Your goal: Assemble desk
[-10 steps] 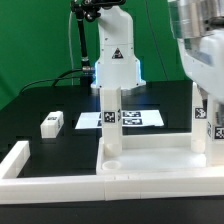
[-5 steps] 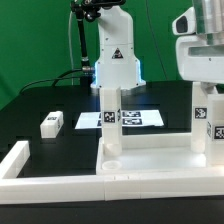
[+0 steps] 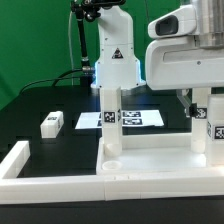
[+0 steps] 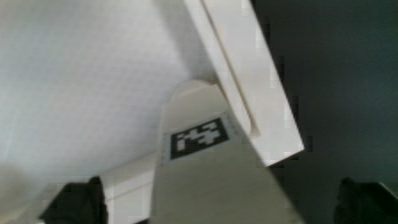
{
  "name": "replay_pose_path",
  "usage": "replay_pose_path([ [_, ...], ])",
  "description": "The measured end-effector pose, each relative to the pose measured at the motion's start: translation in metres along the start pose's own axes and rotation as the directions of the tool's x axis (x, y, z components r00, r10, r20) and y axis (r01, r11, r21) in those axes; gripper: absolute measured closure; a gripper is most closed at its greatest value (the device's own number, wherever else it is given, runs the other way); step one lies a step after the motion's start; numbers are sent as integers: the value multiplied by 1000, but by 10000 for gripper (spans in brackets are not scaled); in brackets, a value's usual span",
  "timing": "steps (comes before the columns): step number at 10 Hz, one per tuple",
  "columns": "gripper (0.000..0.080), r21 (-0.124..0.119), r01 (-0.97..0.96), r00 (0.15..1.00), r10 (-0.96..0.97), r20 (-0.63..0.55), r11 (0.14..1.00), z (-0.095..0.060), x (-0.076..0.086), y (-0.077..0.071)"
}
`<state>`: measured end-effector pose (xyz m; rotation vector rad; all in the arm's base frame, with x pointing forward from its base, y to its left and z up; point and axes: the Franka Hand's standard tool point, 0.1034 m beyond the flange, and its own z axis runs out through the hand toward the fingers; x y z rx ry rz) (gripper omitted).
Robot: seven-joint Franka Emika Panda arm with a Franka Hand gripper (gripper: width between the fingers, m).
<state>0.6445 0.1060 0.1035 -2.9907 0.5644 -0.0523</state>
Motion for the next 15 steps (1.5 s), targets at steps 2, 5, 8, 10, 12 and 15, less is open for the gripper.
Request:
replay_pose_path([
  [2, 197, 6, -35, 999, 35, -19, 999, 0, 2, -1],
  [5, 374, 9, -167, 986, 168, -18, 986, 0, 2, 0],
  [8, 509, 6, -371, 929, 371, -12, 929, 0, 2, 2],
  [10, 509, -1, -656, 755, 656, -2, 755, -1, 2, 3],
  [12, 509, 22, -920, 392, 920, 8, 391, 1, 0, 4],
  [15, 509, 36, -992, 119, 992, 40, 118, 1, -2, 6],
])
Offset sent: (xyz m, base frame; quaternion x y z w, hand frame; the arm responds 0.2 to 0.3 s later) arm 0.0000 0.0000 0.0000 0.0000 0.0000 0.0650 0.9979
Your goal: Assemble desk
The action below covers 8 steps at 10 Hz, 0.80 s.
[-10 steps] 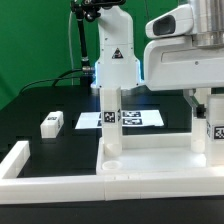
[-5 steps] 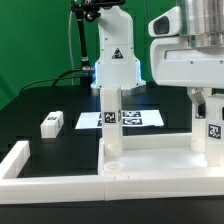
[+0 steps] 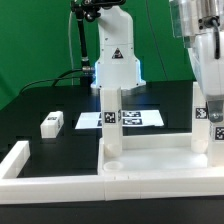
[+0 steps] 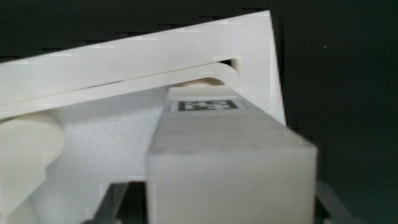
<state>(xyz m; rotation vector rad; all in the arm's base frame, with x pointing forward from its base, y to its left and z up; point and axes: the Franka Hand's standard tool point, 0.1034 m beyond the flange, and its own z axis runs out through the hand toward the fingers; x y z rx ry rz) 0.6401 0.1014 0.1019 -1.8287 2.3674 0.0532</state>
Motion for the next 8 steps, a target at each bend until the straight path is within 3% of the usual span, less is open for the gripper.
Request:
replay_pose_path([
  [1, 434, 0, -26, 1000, 26, 1, 1000, 0, 0, 0],
  [2, 434, 0, 0, 1000, 0, 0, 1000, 1, 0, 0],
  [4, 182, 0, 287, 958, -287, 3, 958, 1, -4, -1],
  [6, 160, -1, 529, 849, -529, 11, 849, 3, -13, 4],
  [8, 151, 0, 614, 789, -614, 9, 789, 3, -10, 2],
])
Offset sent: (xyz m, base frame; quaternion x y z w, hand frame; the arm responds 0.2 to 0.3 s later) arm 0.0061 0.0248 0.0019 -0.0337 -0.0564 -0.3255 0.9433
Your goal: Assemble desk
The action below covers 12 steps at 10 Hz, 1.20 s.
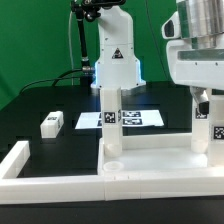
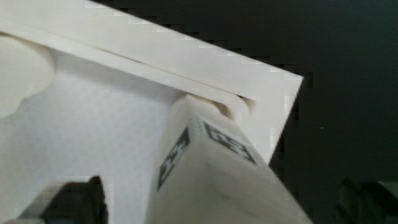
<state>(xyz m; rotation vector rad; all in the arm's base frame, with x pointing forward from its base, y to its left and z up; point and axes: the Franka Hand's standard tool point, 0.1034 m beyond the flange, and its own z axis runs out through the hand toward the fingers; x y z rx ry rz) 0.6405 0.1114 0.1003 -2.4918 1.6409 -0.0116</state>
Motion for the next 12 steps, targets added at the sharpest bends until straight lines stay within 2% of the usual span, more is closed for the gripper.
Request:
replay_pose_path([
  [2, 151, -2, 144, 990, -144, -2, 990, 0, 0, 0],
  [3, 151, -21, 349, 937, -349, -13, 937, 1, -2, 1],
  [4, 151, -42, 561, 827, -562, -18, 827, 1, -5, -1],
  [5, 151, -47, 655, 755, -656, -13, 754, 2, -11, -3],
  [8, 177, -46, 621, 783, -622, -15, 782, 2, -8, -2],
  [10, 505, -53, 523, 851, -524, -18, 851, 3, -5, 2],
  [12, 505, -63, 355, 934, -356, -14, 933, 2, 1, 3],
])
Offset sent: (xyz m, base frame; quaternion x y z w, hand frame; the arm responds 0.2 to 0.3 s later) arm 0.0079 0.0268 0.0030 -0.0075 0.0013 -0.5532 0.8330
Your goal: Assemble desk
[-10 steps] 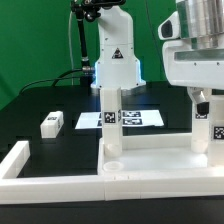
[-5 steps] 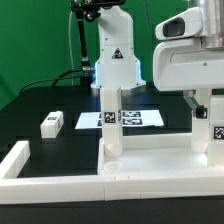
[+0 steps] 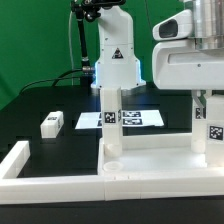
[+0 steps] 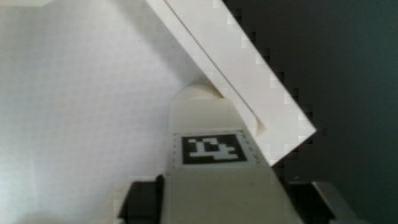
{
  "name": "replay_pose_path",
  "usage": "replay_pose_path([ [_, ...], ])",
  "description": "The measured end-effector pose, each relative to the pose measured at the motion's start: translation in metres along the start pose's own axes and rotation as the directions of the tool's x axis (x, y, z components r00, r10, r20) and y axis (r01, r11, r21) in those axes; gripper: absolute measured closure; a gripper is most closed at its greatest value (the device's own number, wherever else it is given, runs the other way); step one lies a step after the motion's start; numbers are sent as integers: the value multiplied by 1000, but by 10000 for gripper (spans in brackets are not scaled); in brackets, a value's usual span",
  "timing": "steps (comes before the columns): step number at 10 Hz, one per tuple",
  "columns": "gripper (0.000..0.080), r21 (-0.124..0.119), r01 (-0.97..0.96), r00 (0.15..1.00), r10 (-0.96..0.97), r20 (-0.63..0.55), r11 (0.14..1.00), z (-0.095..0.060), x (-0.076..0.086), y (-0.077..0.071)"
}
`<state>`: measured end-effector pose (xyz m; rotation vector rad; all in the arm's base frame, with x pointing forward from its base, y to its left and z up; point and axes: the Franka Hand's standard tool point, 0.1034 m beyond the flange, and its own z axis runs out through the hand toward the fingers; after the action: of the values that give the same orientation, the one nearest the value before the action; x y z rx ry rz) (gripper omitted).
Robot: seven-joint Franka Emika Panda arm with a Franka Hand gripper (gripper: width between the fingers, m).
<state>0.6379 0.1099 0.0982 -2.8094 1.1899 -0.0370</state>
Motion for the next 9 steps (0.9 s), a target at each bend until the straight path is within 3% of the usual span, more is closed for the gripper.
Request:
replay_pose_path([
  [2, 506, -18, -295, 955, 295, 13, 955, -1, 0, 3],
  [3, 506, -23, -452, 891, 452, 27, 892, 1, 0, 4],
  [5, 506, -12, -729, 683, 729, 46, 684, 2, 3, -3],
  [6, 506, -1, -812, 583, 812, 44, 583, 1, 1, -8],
  [8, 506, 3, -877, 480, 877, 36, 480, 1, 1, -11],
  [9, 506, 4, -884, 467, 884, 33, 467, 1, 2, -10],
])
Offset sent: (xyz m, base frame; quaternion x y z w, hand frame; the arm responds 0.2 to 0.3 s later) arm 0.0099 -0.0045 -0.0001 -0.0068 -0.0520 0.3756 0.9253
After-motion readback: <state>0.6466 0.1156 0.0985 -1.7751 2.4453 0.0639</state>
